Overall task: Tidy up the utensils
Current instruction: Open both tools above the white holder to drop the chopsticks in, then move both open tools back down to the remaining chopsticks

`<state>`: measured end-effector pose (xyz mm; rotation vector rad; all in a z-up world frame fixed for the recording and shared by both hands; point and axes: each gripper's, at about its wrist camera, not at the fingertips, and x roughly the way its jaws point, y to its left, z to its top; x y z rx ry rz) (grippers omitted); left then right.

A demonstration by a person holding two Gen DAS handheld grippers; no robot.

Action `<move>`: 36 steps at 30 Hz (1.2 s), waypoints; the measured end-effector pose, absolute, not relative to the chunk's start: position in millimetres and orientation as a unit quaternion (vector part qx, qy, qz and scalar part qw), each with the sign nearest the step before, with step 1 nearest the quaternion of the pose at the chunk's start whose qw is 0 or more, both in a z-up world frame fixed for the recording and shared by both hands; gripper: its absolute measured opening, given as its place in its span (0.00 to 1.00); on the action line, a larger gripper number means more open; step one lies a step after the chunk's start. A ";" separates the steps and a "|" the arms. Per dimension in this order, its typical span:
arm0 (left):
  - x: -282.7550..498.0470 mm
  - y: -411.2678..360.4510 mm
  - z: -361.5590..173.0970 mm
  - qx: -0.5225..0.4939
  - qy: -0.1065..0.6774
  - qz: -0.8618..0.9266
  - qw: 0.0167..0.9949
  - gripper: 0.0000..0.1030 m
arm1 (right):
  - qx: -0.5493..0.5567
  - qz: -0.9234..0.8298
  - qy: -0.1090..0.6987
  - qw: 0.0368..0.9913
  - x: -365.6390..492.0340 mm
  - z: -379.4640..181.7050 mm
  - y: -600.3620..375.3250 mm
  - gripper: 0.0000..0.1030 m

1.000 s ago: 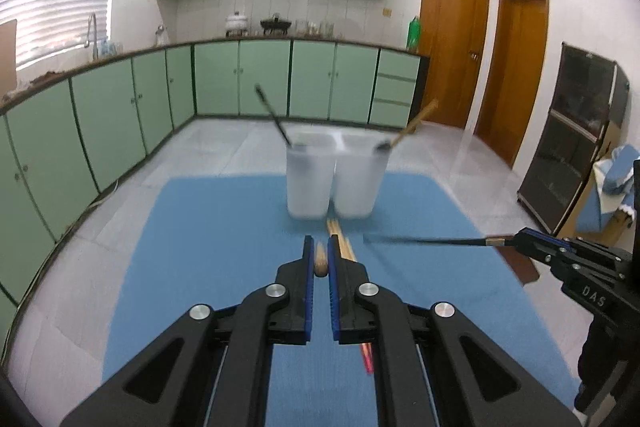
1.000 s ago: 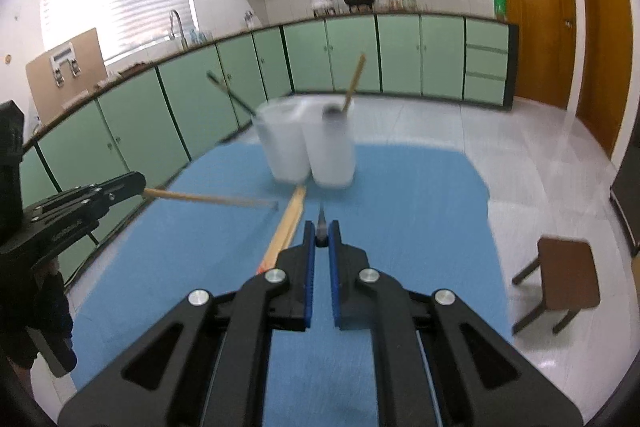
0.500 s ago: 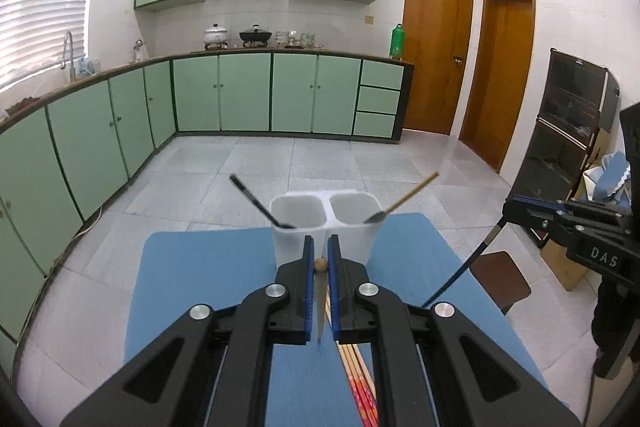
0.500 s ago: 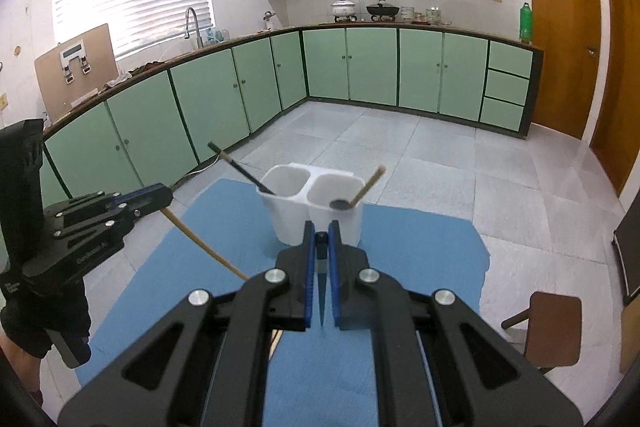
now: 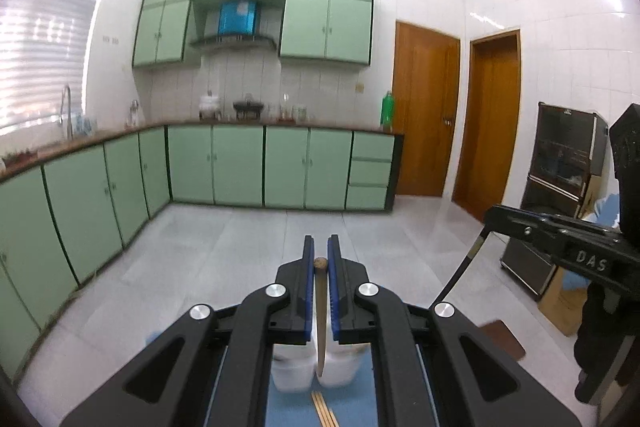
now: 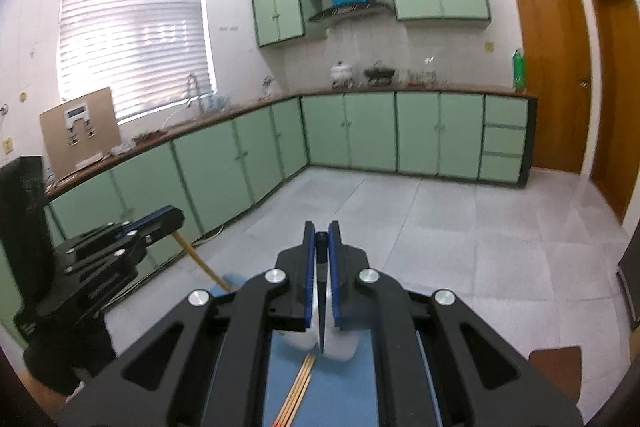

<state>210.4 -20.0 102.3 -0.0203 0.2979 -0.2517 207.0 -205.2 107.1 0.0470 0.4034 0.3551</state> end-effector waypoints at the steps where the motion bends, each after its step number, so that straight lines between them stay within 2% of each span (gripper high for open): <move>1: 215.6 -22.5 105.8 -0.007 0.144 -0.121 0.982 0.06 | 0.024 0.170 0.196 0.965 212.3 109.3 -205.0 0.06; 7: 256.9 -36.3 92.6 0.004 0.133 -0.095 0.987 0.06 | 0.041 0.150 0.183 0.971 257.6 95.6 -202.3 0.06; 11: 286.7 -34.9 62.7 -0.013 0.163 -0.089 0.983 0.06 | 0.038 0.135 0.210 0.968 279.9 64.5 -195.1 0.06; 12: 292.7 -32.6 53.3 -0.018 0.179 -0.085 0.980 0.07 | 0.039 0.136 0.223 0.965 284.3 55.3 -193.0 0.09; 15: 294.4 -19.2 35.2 -0.046 0.205 -0.088 0.974 0.17 | 0.048 0.144 0.250 0.956 284.7 37.4 -194.6 0.12; 17: 287.2 -10.3 31.1 -0.049 0.203 -0.086 0.974 0.30 | 0.043 0.138 0.243 0.959 275.8 34.0 -199.1 0.22; 19: 274.8 -5.1 29.5 -0.041 0.200 -0.083 0.975 0.34 | 0.038 0.130 0.239 0.962 266.5 31.6 -201.5 0.34; 21: 263.2 -0.5 27.8 -0.033 0.203 -0.080 0.975 0.37 | 0.034 0.121 0.238 0.963 254.2 28.1 -206.7 0.36; 23: 246.5 2.8 22.9 -0.028 0.208 -0.078 0.975 0.48 | 0.037 0.113 0.236 0.964 237.9 22.4 -214.7 0.45; 26: 216.4 5.5 5.5 -0.014 0.218 -0.071 0.973 0.59 | 0.036 0.103 0.234 0.966 212.5 6.9 -222.3 0.57; 28: 197.8 7.6 -12.1 -0.010 0.228 -0.072 0.971 0.63 | 0.035 0.094 0.235 0.967 193.6 -7.6 -226.3 0.68; 31: 180.5 10.8 -45.1 -0.017 0.261 -0.069 0.963 0.66 | 0.029 0.090 0.246 0.965 163.1 -41.9 -227.7 0.76; 36: 152.7 14.2 -117.5 -0.019 0.325 -0.042 0.945 0.70 | 0.025 0.078 0.281 0.956 129.2 -100.4 -221.2 0.78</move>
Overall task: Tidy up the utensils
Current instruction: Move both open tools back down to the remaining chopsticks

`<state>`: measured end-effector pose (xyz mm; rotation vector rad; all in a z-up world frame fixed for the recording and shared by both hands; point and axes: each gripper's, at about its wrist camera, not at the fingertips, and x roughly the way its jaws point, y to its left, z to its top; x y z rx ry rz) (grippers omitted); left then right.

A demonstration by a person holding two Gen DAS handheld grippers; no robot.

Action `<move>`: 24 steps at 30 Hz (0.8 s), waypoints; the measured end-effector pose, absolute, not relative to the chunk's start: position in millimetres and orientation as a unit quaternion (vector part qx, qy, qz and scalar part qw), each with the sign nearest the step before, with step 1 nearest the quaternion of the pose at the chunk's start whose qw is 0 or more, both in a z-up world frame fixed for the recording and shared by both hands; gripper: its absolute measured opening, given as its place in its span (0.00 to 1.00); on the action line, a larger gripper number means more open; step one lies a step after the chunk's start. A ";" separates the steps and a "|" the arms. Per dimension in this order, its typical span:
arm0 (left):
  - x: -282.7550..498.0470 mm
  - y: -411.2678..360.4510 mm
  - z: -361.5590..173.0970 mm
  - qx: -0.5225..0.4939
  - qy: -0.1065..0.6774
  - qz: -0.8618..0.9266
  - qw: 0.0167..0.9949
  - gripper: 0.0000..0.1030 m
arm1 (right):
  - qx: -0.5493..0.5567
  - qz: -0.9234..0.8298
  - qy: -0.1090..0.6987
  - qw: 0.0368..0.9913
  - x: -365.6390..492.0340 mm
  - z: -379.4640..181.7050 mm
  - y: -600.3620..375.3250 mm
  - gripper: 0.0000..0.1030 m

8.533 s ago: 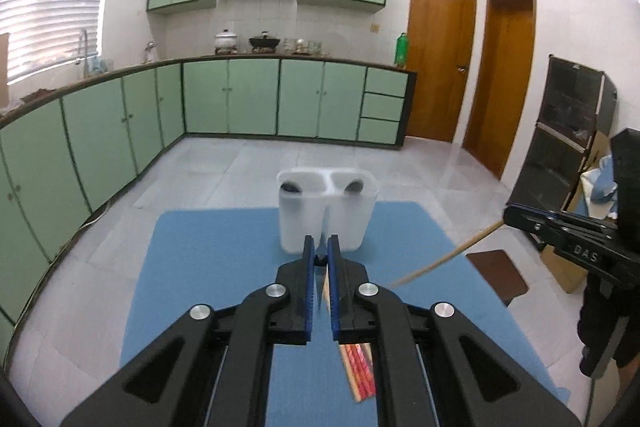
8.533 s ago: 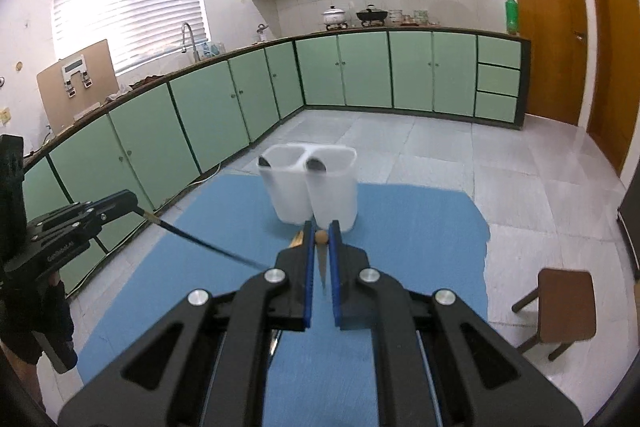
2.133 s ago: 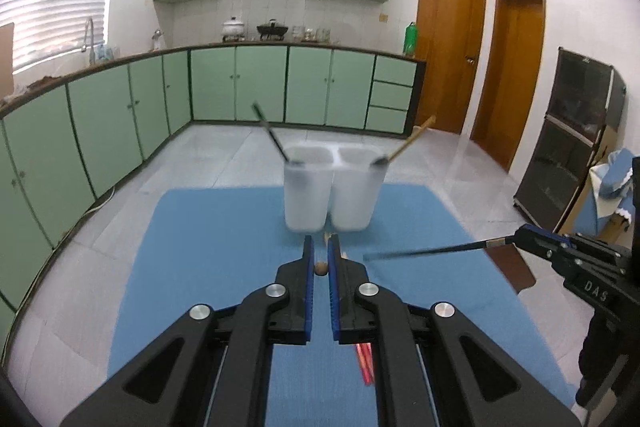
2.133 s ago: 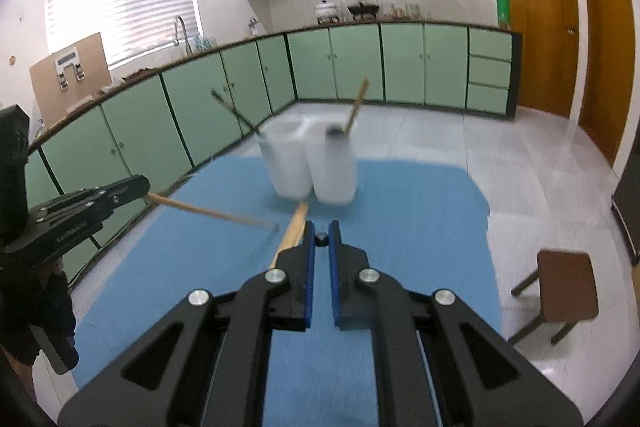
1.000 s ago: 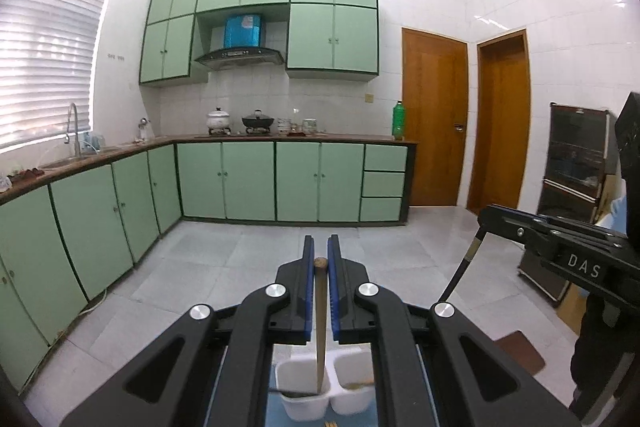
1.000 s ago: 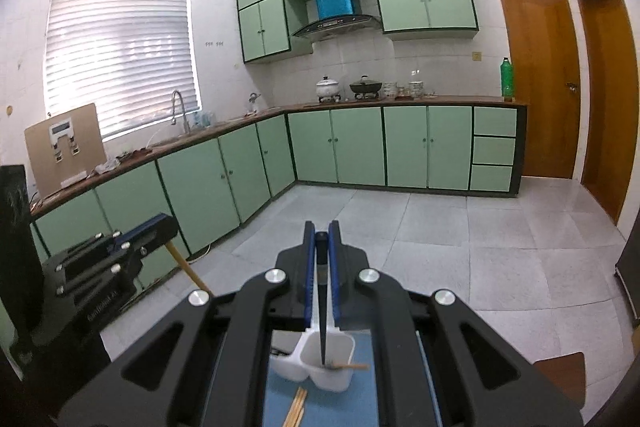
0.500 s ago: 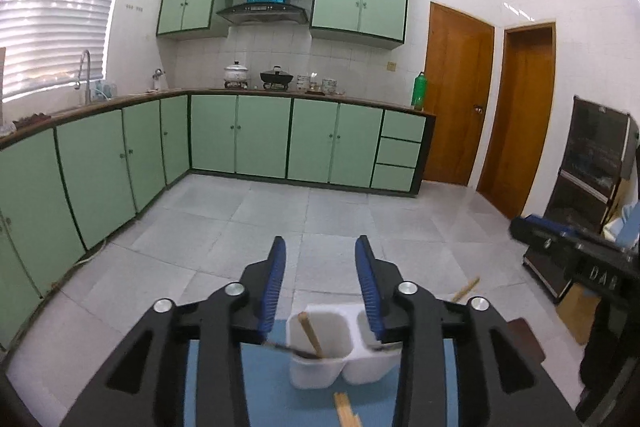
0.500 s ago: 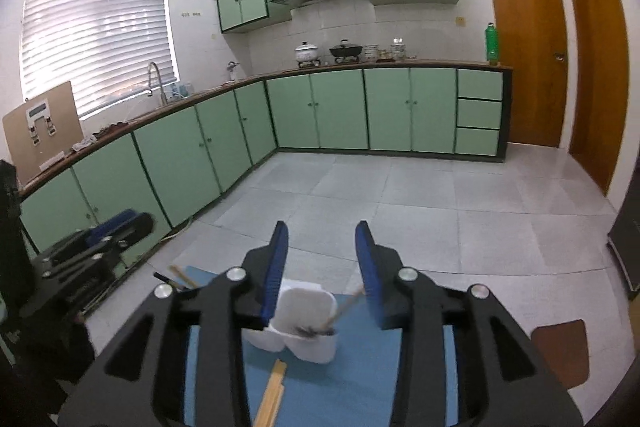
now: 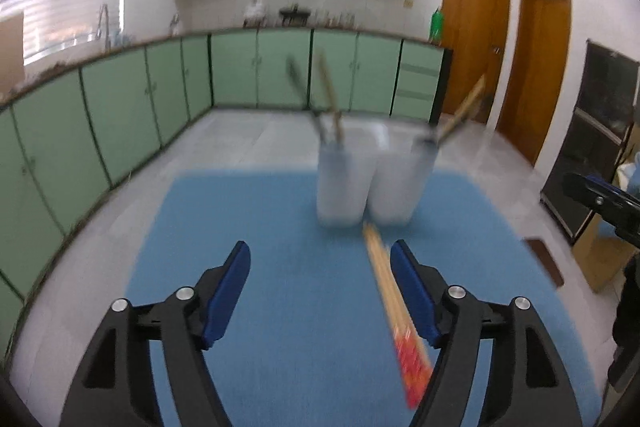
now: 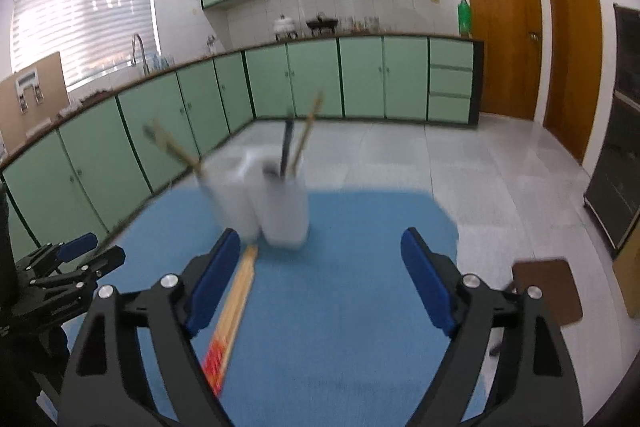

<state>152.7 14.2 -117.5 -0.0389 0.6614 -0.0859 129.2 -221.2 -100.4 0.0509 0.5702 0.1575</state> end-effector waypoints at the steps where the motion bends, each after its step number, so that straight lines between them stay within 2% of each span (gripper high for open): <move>1: 149.9 14.9 -130.0 -0.021 0.337 -0.036 0.941 0.70 | 0.026 0.076 0.293 0.953 123.0 -115.6 -219.3 0.79; 5: 141.2 19.0 -168.8 -0.018 0.377 -0.021 0.926 0.70 | 0.040 0.071 0.334 0.939 107.8 -160.1 -213.5 0.79; 12: 126.2 17.2 -204.3 -0.008 0.422 -0.020 0.906 0.71 | 0.041 0.078 0.391 0.916 87.0 -211.1 -193.5 0.79; 20: 118.2 16.6 -215.7 -0.003 0.443 -0.013 0.896 0.77 | 0.031 0.097 0.411 0.906 69.5 -221.8 -165.3 0.78; 24: 113.0 17.3 -216.2 0.007 0.444 -0.014 0.896 0.79 | 0.013 0.114 0.409 0.905 66.7 -220.0 -153.2 0.73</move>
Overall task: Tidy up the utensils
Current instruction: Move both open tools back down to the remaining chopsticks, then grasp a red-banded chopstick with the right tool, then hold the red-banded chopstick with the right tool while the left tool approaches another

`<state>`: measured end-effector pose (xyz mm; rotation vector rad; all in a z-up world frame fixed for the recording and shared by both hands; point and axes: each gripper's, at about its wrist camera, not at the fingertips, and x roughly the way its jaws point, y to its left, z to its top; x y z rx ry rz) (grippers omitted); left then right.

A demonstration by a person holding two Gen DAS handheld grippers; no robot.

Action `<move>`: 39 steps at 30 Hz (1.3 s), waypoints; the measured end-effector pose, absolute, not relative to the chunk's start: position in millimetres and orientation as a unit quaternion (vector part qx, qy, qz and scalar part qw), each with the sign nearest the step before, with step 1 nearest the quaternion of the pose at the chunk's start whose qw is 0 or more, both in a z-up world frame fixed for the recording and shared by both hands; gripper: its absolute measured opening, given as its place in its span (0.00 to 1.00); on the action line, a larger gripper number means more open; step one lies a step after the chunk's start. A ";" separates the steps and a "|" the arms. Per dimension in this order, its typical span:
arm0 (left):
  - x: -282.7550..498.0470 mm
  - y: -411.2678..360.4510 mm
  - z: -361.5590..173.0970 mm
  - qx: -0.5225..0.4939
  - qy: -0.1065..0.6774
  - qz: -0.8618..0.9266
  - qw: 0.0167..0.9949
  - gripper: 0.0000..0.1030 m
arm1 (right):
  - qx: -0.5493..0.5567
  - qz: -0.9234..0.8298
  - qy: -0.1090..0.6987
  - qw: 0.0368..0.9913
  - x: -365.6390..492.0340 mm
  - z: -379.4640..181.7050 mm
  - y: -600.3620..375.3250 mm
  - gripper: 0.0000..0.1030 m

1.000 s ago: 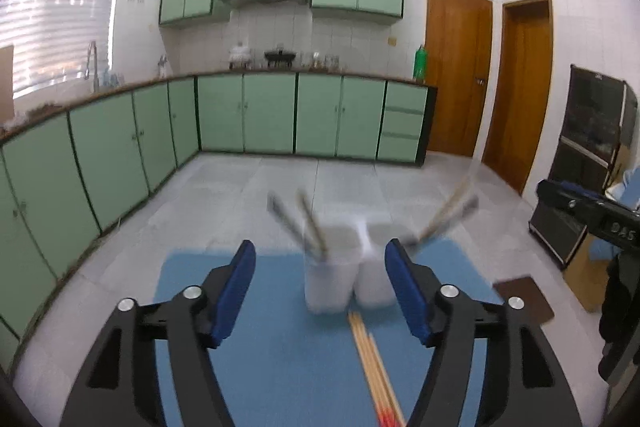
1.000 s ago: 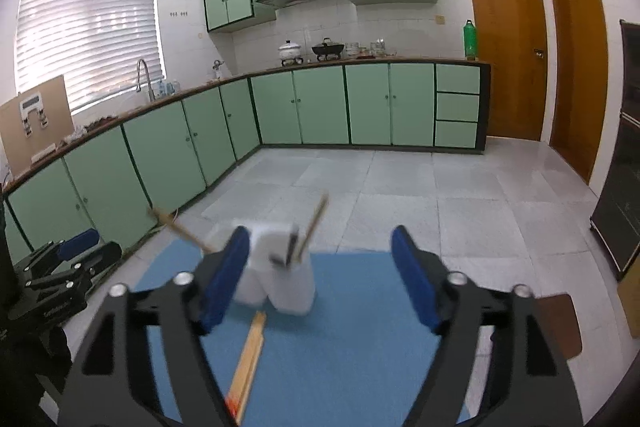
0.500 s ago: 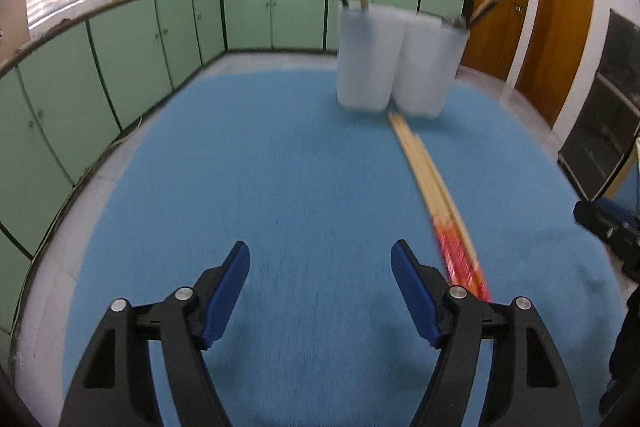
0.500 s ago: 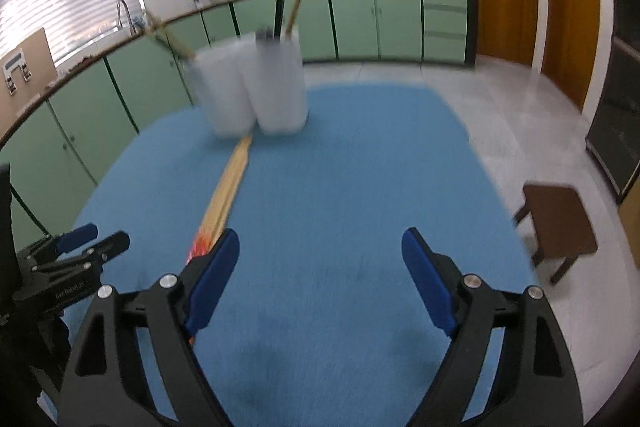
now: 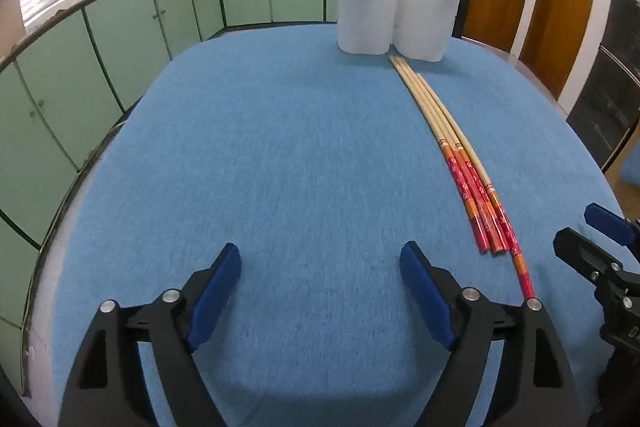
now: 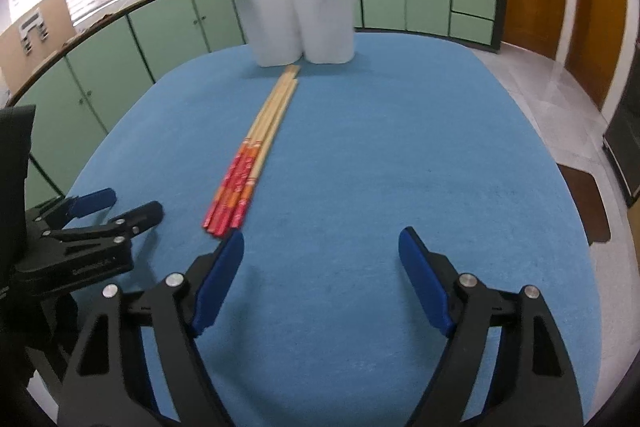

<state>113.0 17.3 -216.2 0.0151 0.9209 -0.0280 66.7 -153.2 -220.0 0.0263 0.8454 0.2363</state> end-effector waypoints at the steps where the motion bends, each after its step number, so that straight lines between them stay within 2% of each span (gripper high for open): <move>1: 112.0 19.3 -215.7 0.005 0.444 -0.012 0.896 0.79 | 0.012 0.123 0.412 0.903 65.7 -220.4 -149.2 0.69; 7: 109.3 31.6 -215.0 -0.008 0.441 0.001 0.897 0.79 | 0.005 0.160 0.428 0.889 67.3 -221.4 -136.0 0.54; 9: 109.7 32.1 -215.5 -0.009 0.441 0.001 0.897 0.79 | 0.006 0.169 0.431 0.886 67.4 -221.2 -132.9 0.51; 14: 108.8 32.5 -215.2 -0.003 0.442 0.003 0.897 0.80 | -0.017 0.172 0.434 0.884 66.4 -221.2 -121.5 0.35; 16: 109.0 32.9 -214.9 -0.004 0.442 0.002 0.897 0.80 | -0.019 0.178 0.435 0.882 66.9 -220.9 -119.2 0.22; 17: 109.3 32.2 -215.3 -0.003 0.442 0.003 0.897 0.80 | -0.020 0.179 0.435 0.882 67.0 -220.7 -118.1 0.18; 18: 109.3 32.2 -215.3 -0.003 0.442 0.003 0.897 0.80 | -0.022 0.184 0.436 0.881 66.8 -220.4 -117.0 0.10; 19: 109.4 32.2 -215.2 -0.002 0.442 0.003 0.897 0.80 | -0.022 0.188 0.437 0.880 66.7 -221.0 -115.9 0.08; 39: 106.7 2.1 -211.4 -0.011 0.434 -0.054 0.899 0.80 | 0.038 0.081 0.432 0.897 82.2 -224.1 -186.0 0.05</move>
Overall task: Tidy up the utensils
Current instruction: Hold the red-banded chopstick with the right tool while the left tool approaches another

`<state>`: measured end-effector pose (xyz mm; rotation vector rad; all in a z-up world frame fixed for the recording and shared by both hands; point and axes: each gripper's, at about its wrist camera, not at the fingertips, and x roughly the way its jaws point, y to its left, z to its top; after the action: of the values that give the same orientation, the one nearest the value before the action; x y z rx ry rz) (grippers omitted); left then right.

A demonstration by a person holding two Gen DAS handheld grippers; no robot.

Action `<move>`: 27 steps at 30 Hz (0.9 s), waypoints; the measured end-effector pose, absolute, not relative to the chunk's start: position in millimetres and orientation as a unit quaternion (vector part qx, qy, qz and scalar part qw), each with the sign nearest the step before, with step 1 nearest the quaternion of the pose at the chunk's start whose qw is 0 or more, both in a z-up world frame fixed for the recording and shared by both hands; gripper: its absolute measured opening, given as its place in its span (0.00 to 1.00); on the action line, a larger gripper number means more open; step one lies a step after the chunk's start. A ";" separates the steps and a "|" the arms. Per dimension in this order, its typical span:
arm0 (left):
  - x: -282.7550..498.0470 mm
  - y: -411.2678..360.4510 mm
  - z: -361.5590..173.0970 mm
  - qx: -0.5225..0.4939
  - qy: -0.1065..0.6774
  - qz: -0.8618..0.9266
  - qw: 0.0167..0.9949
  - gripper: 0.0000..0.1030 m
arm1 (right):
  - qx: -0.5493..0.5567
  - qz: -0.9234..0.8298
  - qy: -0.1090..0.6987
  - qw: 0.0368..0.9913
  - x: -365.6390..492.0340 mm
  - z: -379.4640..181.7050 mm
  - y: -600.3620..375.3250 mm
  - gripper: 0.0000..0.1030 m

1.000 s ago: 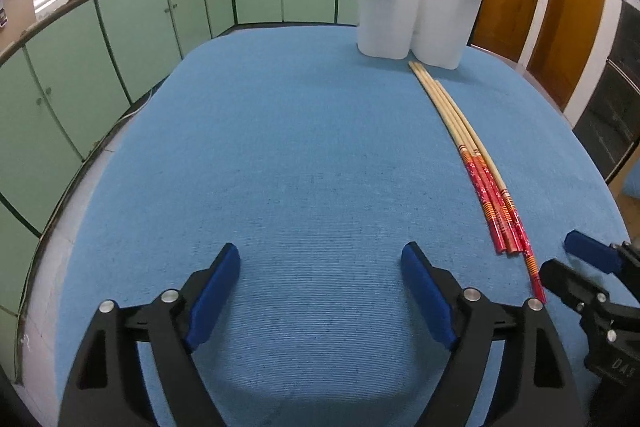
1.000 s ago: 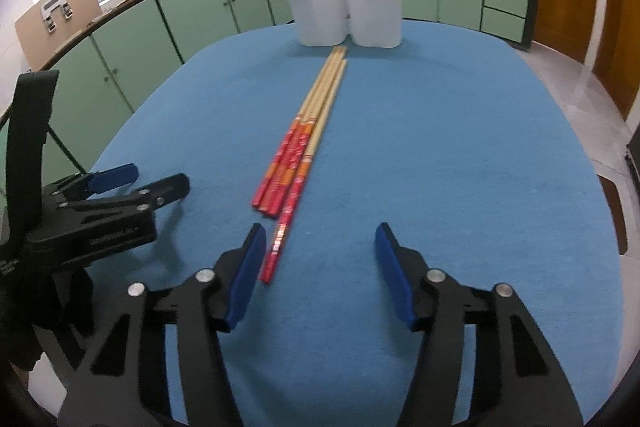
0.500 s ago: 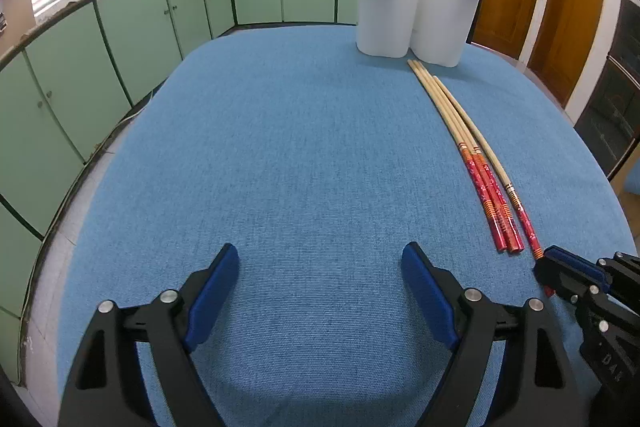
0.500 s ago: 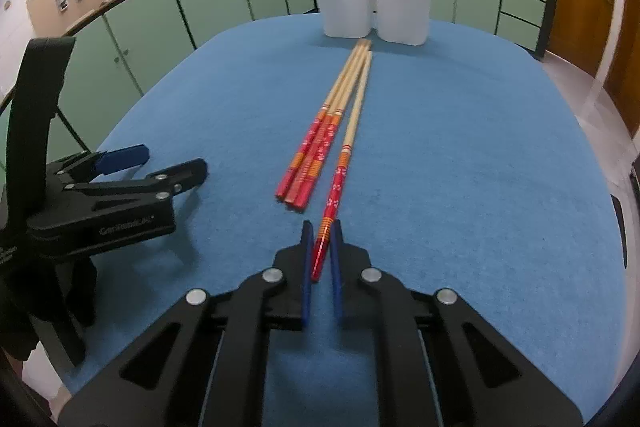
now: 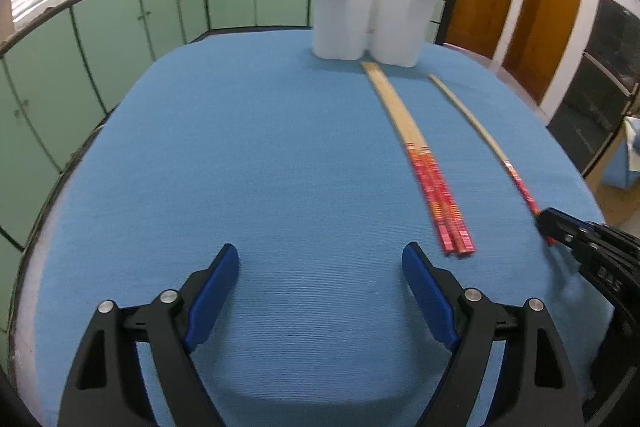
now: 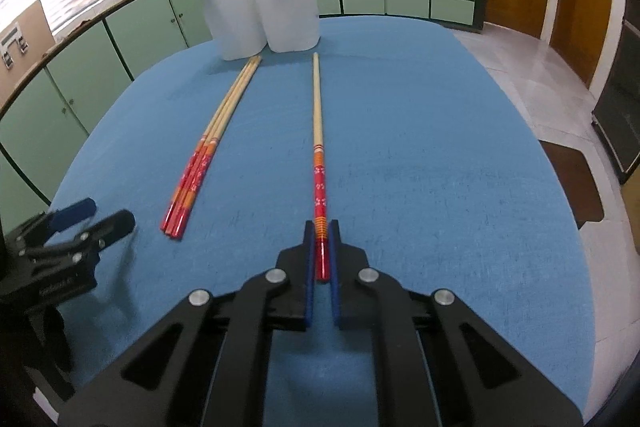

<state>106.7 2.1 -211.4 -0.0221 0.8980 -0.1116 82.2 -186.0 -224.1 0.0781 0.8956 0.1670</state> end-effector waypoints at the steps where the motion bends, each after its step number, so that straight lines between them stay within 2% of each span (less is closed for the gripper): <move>1: 106.4 -1.7 -210.9 -0.012 0.433 -0.061 0.899 0.80 | 0.037 0.083 0.431 0.898 83.0 -224.4 -186.1 0.05; 23: 119.1 -34.0 -215.0 0.022 0.448 -0.068 0.891 0.81 | 0.029 0.119 0.437 0.891 92.5 -224.4 -185.8 0.07; 24: 118.8 -33.6 -215.1 0.021 0.447 -0.066 0.892 0.81 | 0.028 0.120 0.436 0.891 92.2 -224.1 -186.1 0.11; 27: 115.3 -25.9 -214.3 0.013 0.445 -0.061 0.893 0.80 | 0.026 0.122 0.427 0.896 86.7 -221.6 -188.9 0.33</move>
<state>115.3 -25.9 -214.3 0.0264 0.9230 -0.1257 86.7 -188.9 -221.6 0.0534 0.8842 0.2539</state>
